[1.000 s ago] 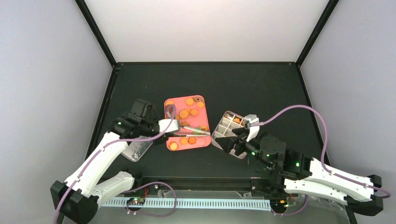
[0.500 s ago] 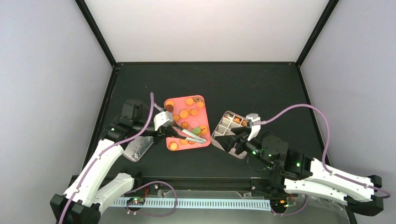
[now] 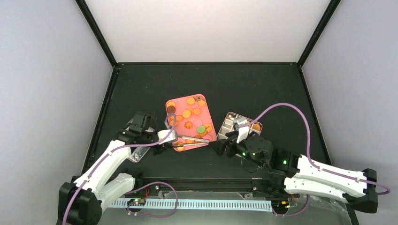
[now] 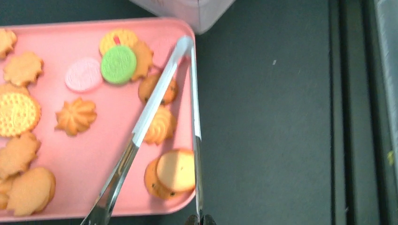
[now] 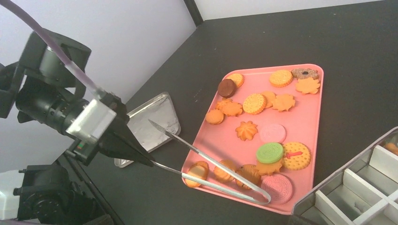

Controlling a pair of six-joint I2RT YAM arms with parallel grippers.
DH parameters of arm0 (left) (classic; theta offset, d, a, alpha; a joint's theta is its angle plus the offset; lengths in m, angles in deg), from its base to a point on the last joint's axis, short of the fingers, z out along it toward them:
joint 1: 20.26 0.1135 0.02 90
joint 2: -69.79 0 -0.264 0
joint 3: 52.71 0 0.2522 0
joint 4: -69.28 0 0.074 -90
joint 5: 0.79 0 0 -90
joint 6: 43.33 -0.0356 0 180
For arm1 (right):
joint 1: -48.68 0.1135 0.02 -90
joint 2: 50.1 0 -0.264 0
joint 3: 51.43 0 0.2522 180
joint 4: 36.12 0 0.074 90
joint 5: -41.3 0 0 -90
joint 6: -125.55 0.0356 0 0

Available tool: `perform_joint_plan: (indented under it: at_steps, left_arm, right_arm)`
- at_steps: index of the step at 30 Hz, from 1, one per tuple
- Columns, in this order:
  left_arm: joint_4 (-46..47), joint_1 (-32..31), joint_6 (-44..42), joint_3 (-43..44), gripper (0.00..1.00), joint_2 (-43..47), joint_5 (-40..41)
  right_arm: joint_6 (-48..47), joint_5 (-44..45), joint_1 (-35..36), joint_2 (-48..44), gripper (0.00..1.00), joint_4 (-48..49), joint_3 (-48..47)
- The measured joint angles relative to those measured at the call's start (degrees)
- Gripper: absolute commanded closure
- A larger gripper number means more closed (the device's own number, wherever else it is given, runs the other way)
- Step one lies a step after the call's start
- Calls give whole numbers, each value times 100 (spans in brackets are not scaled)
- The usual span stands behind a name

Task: Pack the cookies
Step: Place the clamp on the plate.

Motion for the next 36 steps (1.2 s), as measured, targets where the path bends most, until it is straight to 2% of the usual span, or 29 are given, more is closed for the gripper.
perform_joint_plan:
  at_steps: [6,9,12,14,21,26,32,36]
  left_arm:
    - [136,-22,-691,-387,91,-33,750]
    - [334,-55,-935,-730,82,-31,1088]
    - [442,-85,-1104,-986,69,-33,1322]
    - [494,-116,-1156,-1019,65,-39,1423]
    - [608,-225,-1198,-1010,60,-127,1502]
    - [466,-236,-1021,-538,58,-345,1670]
    - [46,-240,-721,614,46,-704,1624]
    - [-197,-398,-699,542,44,-619,1373]
  right_arm:
    - [-55,-94,2,0,2,149,79]
    - [-52,-116,2,-22,2,205,149]
    - [-44,-129,0,-26,2,205,186]
    - [-24,-144,0,-37,3,205,221]
    - [87,-175,0,-107,3,195,291]
    - [98,-175,0,-96,3,138,291]
    - [96,-173,0,94,4,107,282]
    - [96,-173,0,212,4,70,260]
